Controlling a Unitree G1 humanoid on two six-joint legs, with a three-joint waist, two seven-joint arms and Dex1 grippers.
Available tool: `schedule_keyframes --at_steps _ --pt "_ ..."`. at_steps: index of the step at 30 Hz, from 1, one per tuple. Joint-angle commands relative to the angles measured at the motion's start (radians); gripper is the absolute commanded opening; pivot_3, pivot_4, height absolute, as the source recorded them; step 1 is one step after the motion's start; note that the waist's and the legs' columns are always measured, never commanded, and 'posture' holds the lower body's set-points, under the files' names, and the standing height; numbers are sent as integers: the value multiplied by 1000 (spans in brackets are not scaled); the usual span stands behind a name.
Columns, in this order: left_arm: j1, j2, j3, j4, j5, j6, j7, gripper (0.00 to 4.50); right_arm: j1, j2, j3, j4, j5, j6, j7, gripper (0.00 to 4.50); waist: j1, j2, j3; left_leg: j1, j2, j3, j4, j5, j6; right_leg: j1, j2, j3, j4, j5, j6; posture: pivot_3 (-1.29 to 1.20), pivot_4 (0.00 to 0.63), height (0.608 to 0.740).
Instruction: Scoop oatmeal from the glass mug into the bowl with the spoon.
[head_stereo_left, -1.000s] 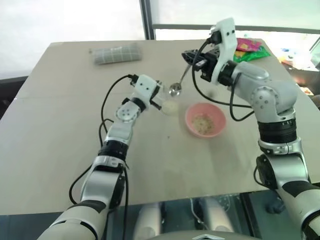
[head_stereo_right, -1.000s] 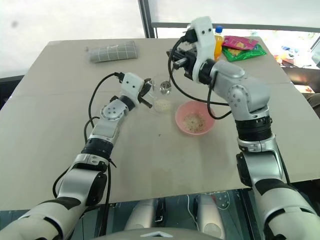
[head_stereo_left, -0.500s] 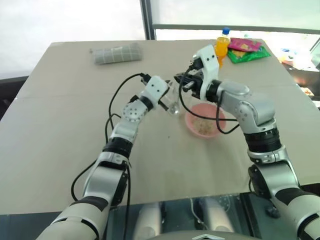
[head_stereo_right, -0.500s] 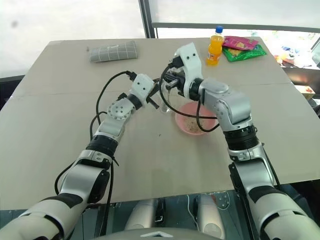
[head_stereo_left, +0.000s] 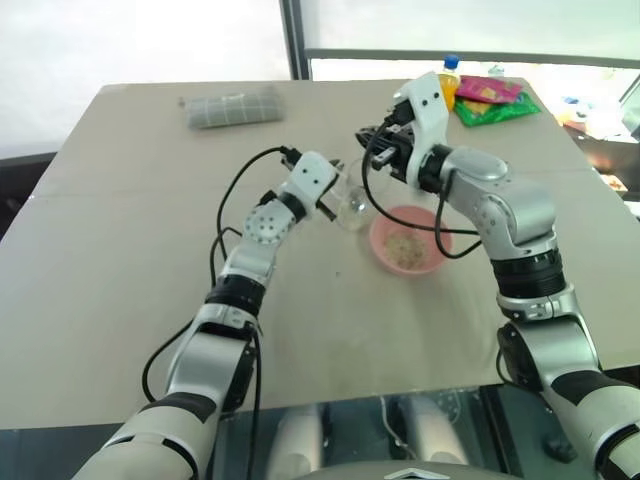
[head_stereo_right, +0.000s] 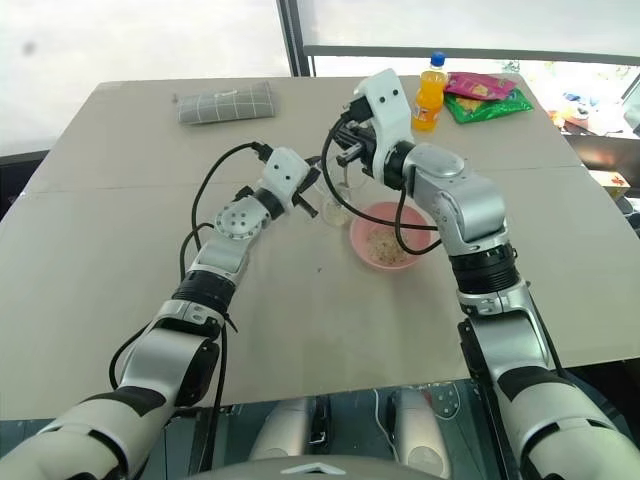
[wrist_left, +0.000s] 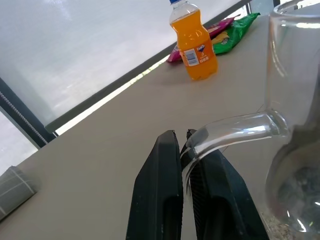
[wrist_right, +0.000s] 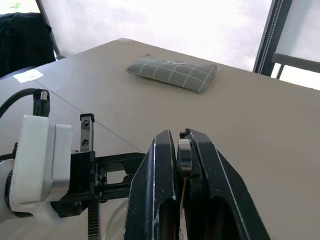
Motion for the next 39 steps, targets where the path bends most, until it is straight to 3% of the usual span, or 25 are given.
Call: schedule_keyframes --at_steps 1,6,17,29,39 --pt "-17 -6 -6 -19 2 -23 -7 110 26 -7 13 -29 -28 -48 23 0 0 0 0 0 0 0 0 0 0 0 0 0 0 0 0 0 150 740" --pt "-20 -6 -7 -18 2 -22 -10 110 74 7 34 -46 -44 -48 37 0 0 0 0 0 0 0 0 0 0 0 0 0 0 0 0 0 150 740" --pt "-9 0 -6 -21 6 -19 -8 110 -4 109 -202 -51 132 167 -87 0 0 0 0 1 0 0 1 0 0 0 0 0 2 0 0 0 150 740" --pt "-3 -10 -9 -9 7 -18 -1 110 -17 87 -292 -98 199 249 -156 0 0 0 0 1 0 0 0 0 0 0 0 0 2 0 0 0 150 740" --pt "-12 -17 -15 9 11 -20 -3 110 -29 14 -258 -122 188 231 -132 0 0 0 0 1 0 0 0 0 1 0 0 0 2 0 0 0 150 740"
